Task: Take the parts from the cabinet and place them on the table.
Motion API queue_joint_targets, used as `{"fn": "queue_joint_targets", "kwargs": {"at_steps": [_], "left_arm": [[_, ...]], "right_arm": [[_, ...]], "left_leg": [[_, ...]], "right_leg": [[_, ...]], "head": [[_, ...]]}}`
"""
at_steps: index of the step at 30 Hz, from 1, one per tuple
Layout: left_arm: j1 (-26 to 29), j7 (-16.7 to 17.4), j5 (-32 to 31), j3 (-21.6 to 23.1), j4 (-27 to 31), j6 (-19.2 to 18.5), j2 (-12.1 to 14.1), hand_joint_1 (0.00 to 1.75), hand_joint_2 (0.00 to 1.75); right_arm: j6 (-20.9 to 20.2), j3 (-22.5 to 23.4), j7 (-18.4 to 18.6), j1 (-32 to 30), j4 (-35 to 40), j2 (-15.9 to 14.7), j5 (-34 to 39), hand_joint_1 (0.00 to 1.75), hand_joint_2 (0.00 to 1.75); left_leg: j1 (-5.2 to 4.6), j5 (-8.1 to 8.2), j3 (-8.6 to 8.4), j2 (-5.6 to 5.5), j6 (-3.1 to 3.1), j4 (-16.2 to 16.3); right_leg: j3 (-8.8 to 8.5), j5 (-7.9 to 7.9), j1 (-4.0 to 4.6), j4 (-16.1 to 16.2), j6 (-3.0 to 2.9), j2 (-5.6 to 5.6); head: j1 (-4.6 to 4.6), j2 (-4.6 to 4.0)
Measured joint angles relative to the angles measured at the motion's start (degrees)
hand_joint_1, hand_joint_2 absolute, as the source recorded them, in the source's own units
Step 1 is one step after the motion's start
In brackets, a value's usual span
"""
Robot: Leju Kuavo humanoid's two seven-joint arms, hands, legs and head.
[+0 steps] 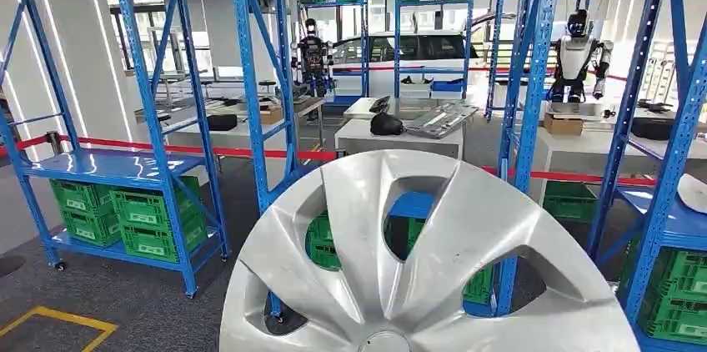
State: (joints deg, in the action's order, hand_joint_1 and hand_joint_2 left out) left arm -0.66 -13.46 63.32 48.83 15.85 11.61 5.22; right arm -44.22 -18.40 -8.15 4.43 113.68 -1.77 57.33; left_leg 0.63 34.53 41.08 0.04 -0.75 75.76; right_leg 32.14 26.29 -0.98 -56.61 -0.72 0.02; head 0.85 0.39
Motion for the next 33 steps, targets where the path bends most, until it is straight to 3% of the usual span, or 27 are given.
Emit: {"fn": "queue_joint_targets", "kwargs": {"at_steps": [1,3,4,5,8,9,10,11,13,14,15,16,18,19,20,23,25,26,28,29,30,31,33], "left_arm": [[0.0,0.0,-0.2,0.0,0.0,0.0,0.0,0.00,1.75],[0.0,-0.1,-0.3,0.0,0.0,0.0,0.0,0.00,1.75],[0.0,-0.1,-0.3,0.0,0.0,0.0,0.0,0.00,1.75],[-0.1,-0.1,-0.3,-0.1,0.0,0.1,0.1,0.00,1.75],[0.0,-0.2,-0.3,-0.1,0.0,0.3,0.1,0.00,1.75],[0.0,-0.2,-0.3,-0.1,0.0,0.4,0.1,0.00,1.75],[0.0,-0.2,-0.4,-0.1,0.0,0.5,0.0,0.00,1.75],[0.0,-0.2,-0.6,-0.1,0.0,0.6,0.0,0.00,1.75],[0.0,-0.2,-1.1,-0.2,0.0,0.7,0.1,0.00,1.75],[0.0,-0.2,-1.3,-0.2,0.0,0.7,0.1,0.00,1.75],[0.0,-0.2,-1.5,-0.2,0.0,0.7,0.1,0.00,1.75],[0.0,0.0,-1.6,-0.2,0.1,0.7,0.1,0.00,1.75],[0.1,0.2,-1.7,-0.3,0.4,0.8,0.1,0.00,1.75],[0.1,0.2,-1.7,-0.4,0.6,0.8,0.1,0.00,1.75],[0.1,0.2,-1.8,-0.5,0.7,0.9,0.1,0.00,1.75],[0.5,0.2,-1.9,-0.5,0.9,0.9,0.2,0.00,1.75],[0.7,0.2,-1.9,-0.6,1.0,1.0,0.3,0.00,1.75],[0.7,0.2,-1.9,-0.5,1.1,0.9,0.3,0.00,1.75],[0.7,0.2,-2.1,-0.6,1.1,1.0,0.4,0.00,1.75],[0.8,0.3,-2.1,-0.6,1.1,1.0,0.4,0.00,1.75],[0.9,0.3,-2.1,-0.6,1.1,1.0,0.4,0.00,1.75],[0.9,0.3,-2.1,-0.5,1.1,1.0,0.4,0.00,1.75],[1.0,0.3,-2.1,-0.6,1.3,1.2,0.4,0.00,1.75]], "right_arm": [[0.0,0.0,-0.1,0.0,0.0,0.0,-0.3,1.75,1.75],[0.0,0.0,-0.2,0.0,0.2,0.1,-0.4,1.75,1.75],[-0.1,0.0,-0.3,0.0,0.4,0.1,-0.4,1.75,1.75],[-0.1,0.0,-0.3,0.1,0.5,0.1,-0.5,1.75,1.75],[-0.1,-0.1,-0.3,0.2,0.7,0.2,-0.8,1.75,1.75],[-0.1,-0.1,-0.3,0.2,0.7,0.2,-0.8,1.75,1.75],[-0.1,-0.2,-0.3,0.3,0.8,0.2,-0.9,1.75,1.75],[-0.1,-0.2,-0.3,0.4,0.9,0.1,-1.0,1.75,1.75],[-0.1,-0.2,-0.3,0.4,0.9,0.1,-1.7,1.75,1.75],[-0.1,-0.3,-0.3,0.4,0.8,0.1,-1.9,1.75,1.75],[-0.2,-0.4,-0.3,0.3,0.8,0.0,-2.0,1.75,1.75],[-0.2,-0.4,-0.3,0.3,0.8,0.0,-2.0,1.75,1.75],[-0.3,-0.5,-0.3,0.4,0.8,0.0,-1.9,1.75,1.75],[-0.3,-0.5,-0.3,0.4,0.8,0.0,-1.9,1.75,1.75],[-0.4,-0.7,-0.2,0.4,0.8,0.0,-1.9,1.75,1.75],[-0.4,-0.7,-0.2,0.4,0.8,0.1,-1.9,1.75,1.75],[-0.4,-0.7,-0.2,0.4,0.9,0.1,-1.9,1.75,1.75],[-0.4,-0.7,-0.2,0.4,0.9,0.2,-1.9,1.75,1.75],[-0.4,-0.7,-0.2,0.5,0.9,0.2,-1.9,1.75,1.75],[-0.4,-0.7,-0.2,0.4,0.8,0.2,-1.9,1.75,1.75],[-0.4,-0.8,-0.2,0.4,0.8,0.2,-1.9,1.75,1.75],[-0.4,-0.7,-0.2,0.4,0.8,0.2,-1.9,1.75,1.75],[-0.6,-0.8,-0.2,0.4,0.8,0.2,-1.9,1.75,1.75]], "left_leg": [[0.00,-1.82,-1.53,0.00,0.10,-2.7],[-0.02,-6.57,-7.34,-0.06,0.49,-13.2],[-0.09,-7.37,-9.78,-0.19,0.85,-17.9],[-0.50,-6.78,-10.25,-0.17,0.96,-18.9],[-0.75,-7.11,-9.68,-0.19,1.48,-18.7],[-0.38,-7.68,-10.13,-0.13,2.16,-19.4],[-0.20,-7.98,-10.20,-0.03,2.58,-19.7],[-0.17,-8.19,-9.98,0.02,2.93,-19.7],[-0.29,-8.27,-9.57,0.01,3.05,-19.7],[-0.35,-8.34,-9.43,-0.02,3.12,-19.7],[-0.39,-8.37,-9.38,-0.09,3.12,-19.7],[-0.39,-8.38,-9.41,-0.19,3.09,-19.6],[-0.39,-8.32,-9.52,-0.51,2.97,-19.4],[-0.41,-8.20,-9.46,-0.68,2.75,-19.2],[-0.98,-8.00,-9.01,-0.79,2.34,-18.7],[-0.68,-8.36,-8.68,-0.84,1.63,-18.8],[-0.43,-7.46,-8.09,-0.81,0.96,-18.0],[-0.38,-5.73,-6.96,-0.62,0.63,-15.4],[-0.05,-1.53,-2.77,-0.39,0.11,-6.3],[0.05,-0.21,-0.83,-0.36,-0.04,-2.2],[0.11,-0.11,0.20,-0.34,-0.11,-0.2],[0.12,-1.32,-0.26,-0.33,-0.06,-1.4],[0.09,-6.18,-4.74,-0.02,0.26,-10.4]], "right_leg": [[-0.03,-0.01,0.02,0.0,0.01,0.01],[-0.23,-0.05,0.06,0.0,0.08,0.07],[-0.28,-0.10,0.06,0.0,0.19,0.06],[-0.01,-0.24,0.60,-0.1,0.47,0.06],[0.33,-0.69,0.36,0.2,1.20,0.04],[0.48,-0.60,0.59,0.1,1.61,0.05],[1.34,0.35,0.42,-1.1,1.54,0.02],[2.68,2.18,0.40,-4.2,1.16,0.02],[7.13,6.16,0.35,-14.0,0.74,0.02],[8.78,7.31,0.33,-17.7,0.88,0.02],[9.23,7.33,0.26,-18.9,1.20,0.01],[8.06,6.31,0.21,-16.9,1.69,0.01],[2.82,2.39,0.04,-6.9,2.64,0.03],[0.24,0.76,-0.05,-1.8,2.80,0.10],[-0.67,1.06,0.19,-0.3,2.23,0.18],[-0.16,0.78,0.47,-0.4,1.44,0.15],[-0.30,0.36,-0.16,0.0,0.72,0.01],[-0.30,0.43,-0.23,0.0,0.49,-0.05],[-0.23,0.40,-0.12,0.0,0.19,-0.19],[-0.21,0.40,-0.05,-0.1,0.19,-0.25],[-0.22,0.40,-0.03,-0.1,0.19,-0.32],[-0.26,0.40,-0.03,-0.1,0.19,-0.37],[-0.45,0.41,-0.01,-0.1,0.22,-0.47]], "head": [[0.00,0.00],[0.02,0.00],[0.02,0.00],[-0.02,0.00],[-0.02,0.00],[-0.04,0.00],[-0.06,0.00],[-0.20,0.00],[-0.24,0.00],[-0.24,0.00],[-0.24,0.00],[-0.26,0.00],[-0.26,0.00],[-0.31,0.00],[-0.35,0.00],[-0.20,0.00],[-0.24,0.00],[-0.02,0.00],[0.00,0.00],[0.07,0.00],[0.04,0.00],[0.07,0.00],[0.07,0.00]]}}
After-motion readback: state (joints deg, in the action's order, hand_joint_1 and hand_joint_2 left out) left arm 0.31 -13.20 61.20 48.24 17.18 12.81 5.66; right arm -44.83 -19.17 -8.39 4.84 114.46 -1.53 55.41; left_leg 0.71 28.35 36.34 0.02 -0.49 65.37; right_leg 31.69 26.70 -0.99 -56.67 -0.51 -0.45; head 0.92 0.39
